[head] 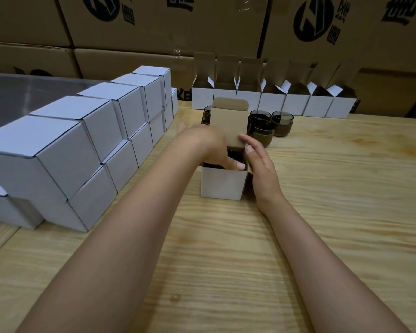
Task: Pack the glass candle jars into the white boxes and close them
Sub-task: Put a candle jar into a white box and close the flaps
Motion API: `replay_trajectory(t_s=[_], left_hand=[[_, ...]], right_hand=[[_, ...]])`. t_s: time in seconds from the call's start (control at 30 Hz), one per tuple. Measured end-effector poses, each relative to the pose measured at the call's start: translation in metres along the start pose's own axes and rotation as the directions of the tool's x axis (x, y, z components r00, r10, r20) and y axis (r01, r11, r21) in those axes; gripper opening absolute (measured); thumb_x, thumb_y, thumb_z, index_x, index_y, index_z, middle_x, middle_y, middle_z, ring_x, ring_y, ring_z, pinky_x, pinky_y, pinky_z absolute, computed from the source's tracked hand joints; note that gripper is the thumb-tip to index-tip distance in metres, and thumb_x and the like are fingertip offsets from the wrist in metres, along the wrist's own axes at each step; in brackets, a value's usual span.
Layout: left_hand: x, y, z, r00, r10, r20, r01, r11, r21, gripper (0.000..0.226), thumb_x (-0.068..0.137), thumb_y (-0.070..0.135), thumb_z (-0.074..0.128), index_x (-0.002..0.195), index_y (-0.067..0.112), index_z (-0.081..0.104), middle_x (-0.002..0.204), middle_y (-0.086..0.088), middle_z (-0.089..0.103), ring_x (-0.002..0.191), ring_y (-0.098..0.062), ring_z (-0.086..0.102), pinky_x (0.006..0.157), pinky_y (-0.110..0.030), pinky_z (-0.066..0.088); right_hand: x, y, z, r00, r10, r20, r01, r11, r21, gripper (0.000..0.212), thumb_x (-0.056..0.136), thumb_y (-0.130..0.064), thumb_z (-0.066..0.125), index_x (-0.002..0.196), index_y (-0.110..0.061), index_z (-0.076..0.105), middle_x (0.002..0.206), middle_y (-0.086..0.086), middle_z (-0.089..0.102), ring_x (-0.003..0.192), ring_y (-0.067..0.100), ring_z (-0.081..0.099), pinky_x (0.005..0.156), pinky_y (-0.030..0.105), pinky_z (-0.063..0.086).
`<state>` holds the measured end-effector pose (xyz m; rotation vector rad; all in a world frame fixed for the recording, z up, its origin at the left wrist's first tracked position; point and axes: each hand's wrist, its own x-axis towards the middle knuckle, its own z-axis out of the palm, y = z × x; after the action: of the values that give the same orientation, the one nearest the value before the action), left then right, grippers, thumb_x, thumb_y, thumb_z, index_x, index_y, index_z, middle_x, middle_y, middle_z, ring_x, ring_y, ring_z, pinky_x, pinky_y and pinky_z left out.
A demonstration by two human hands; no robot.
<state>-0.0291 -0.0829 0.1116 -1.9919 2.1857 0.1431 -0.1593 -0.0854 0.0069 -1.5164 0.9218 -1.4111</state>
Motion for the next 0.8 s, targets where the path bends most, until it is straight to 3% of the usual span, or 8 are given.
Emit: replay_trajectory(t_s=[0.07, 0.2, 0.33, 0.43, 0.53, 0.6, 0.7, 0.8], left_hand=[[0.0, -0.003, 0.002, 1.0, 0.023, 0.003, -0.023, 0.999, -0.042, 0.07, 0.072, 0.084, 0.041, 0.1, 0.024, 0.065, 0.093, 0.001, 0.058, 0.104, -0.021, 0.052, 0.089, -0.038, 0.035], [-0.004, -0.01, 0.016, 0.971, -0.023, -0.238, -0.11, 0.842, -0.529, 0.056, 0.079, 0.076, 0.044, 0.07, 0.026, 0.067, 0.062, 0.01, 0.057, 0.066, -0.009, 0.056, 0.055, -0.026, 0.039], [-0.003, -0.023, 0.038, 0.766, -0.332, -0.55, -0.313, 0.555, -0.771, 0.042, 0.099, 0.048, 0.038, 0.078, 0.026, 0.068, 0.068, 0.01, 0.058, 0.068, -0.008, 0.055, 0.058, -0.025, 0.038], [0.004, -0.03, 0.056, 0.791, -0.493, -0.363, -0.362, 0.102, -0.927, 0.026, 0.103, 0.023, 0.038, 0.112, 0.03, 0.061, 0.107, 0.007, 0.062, 0.091, -0.008, 0.06, 0.072, -0.027, 0.049], [0.004, -0.03, 0.074, 0.947, -0.309, -0.091, -0.24, -0.489, -0.839, 0.033, 0.101, 0.019, 0.042, 0.132, 0.018, 0.051, 0.123, -0.006, 0.062, 0.109, -0.022, 0.061, 0.09, -0.036, 0.051], [0.003, -0.025, 0.083, 0.983, -0.141, -0.118, -0.176, -0.541, -0.823, 0.033, 0.098, 0.033, 0.045, 0.125, 0.018, 0.058, 0.111, -0.005, 0.07, 0.103, -0.022, 0.066, 0.093, -0.038, 0.05], [0.001, -0.014, 0.088, 0.974, -0.029, -0.223, -0.214, -0.424, -0.88, 0.027, 0.093, 0.034, 0.054, 0.113, 0.019, 0.064, 0.103, -0.003, 0.073, 0.095, -0.02, 0.069, 0.083, -0.036, 0.057], [0.004, -0.01, 0.088, 0.968, -0.099, -0.232, -0.252, -0.379, -0.89, 0.029, 0.088, 0.012, 0.062, 0.117, 0.01, 0.062, 0.098, -0.007, 0.071, 0.086, -0.023, 0.068, 0.066, -0.031, 0.056]], right_hand=[[0.0, 0.0, 0.0, 1.0, 0.01, 0.0, -0.01, 1.0, 0.015, 0.029, 0.1, -0.025, 0.039, 0.123, -0.027, 0.056, 0.124, -0.015, 0.055, 0.112, -0.013, 0.051, 0.088, 0.007, 0.041], [0.0, 0.0, 0.001, 1.0, 0.015, -0.021, -0.015, 1.0, 0.01, 0.028, 0.102, -0.022, 0.039, 0.123, -0.024, 0.057, 0.126, -0.011, 0.056, 0.117, -0.004, 0.051, 0.092, 0.012, 0.042], [-0.001, -0.002, 0.003, 0.999, 0.023, -0.022, -0.022, 0.999, 0.024, 0.029, 0.094, -0.035, 0.04, 0.117, -0.035, 0.058, 0.124, -0.013, 0.057, 0.116, -0.001, 0.053, 0.095, 0.018, 0.045], [-0.001, -0.004, 0.003, 0.999, 0.038, -0.037, -0.038, 0.999, -0.001, 0.031, 0.09, -0.041, 0.04, 0.115, -0.04, 0.058, 0.128, -0.011, 0.055, 0.122, 0.005, 0.049, 0.101, 0.025, 0.043], [-0.002, -0.004, 0.003, 0.998, 0.044, -0.045, -0.044, 0.999, -0.013, 0.027, 0.099, -0.034, 0.038, 0.117, -0.039, 0.057, 0.129, -0.01, 0.054, 0.123, 0.004, 0.048, 0.101, 0.025, 0.043], [-0.002, -0.004, 0.002, 0.998, 0.045, -0.044, -0.046, 0.999, -0.024, 0.029, 0.102, -0.029, 0.035, 0.12, -0.037, 0.057, 0.131, -0.008, 0.053, 0.124, 0.004, 0.047, 0.1, 0.02, 0.042], [-0.004, -0.008, 0.004, 0.999, 0.033, -0.025, -0.034, 0.999, -0.024, 0.032, 0.103, -0.025, 0.032, 0.123, -0.029, 0.057, 0.128, -0.012, 0.055, 0.119, -0.005, 0.049, 0.096, 0.011, 0.04], [-0.005, -0.009, 0.005, 0.999, 0.035, -0.008, -0.035, 0.999, -0.008, 0.033, 0.103, -0.031, 0.029, 0.123, -0.033, 0.055, 0.133, -0.007, 0.053, 0.125, 0.005, 0.048, 0.109, 0.03, 0.037]])
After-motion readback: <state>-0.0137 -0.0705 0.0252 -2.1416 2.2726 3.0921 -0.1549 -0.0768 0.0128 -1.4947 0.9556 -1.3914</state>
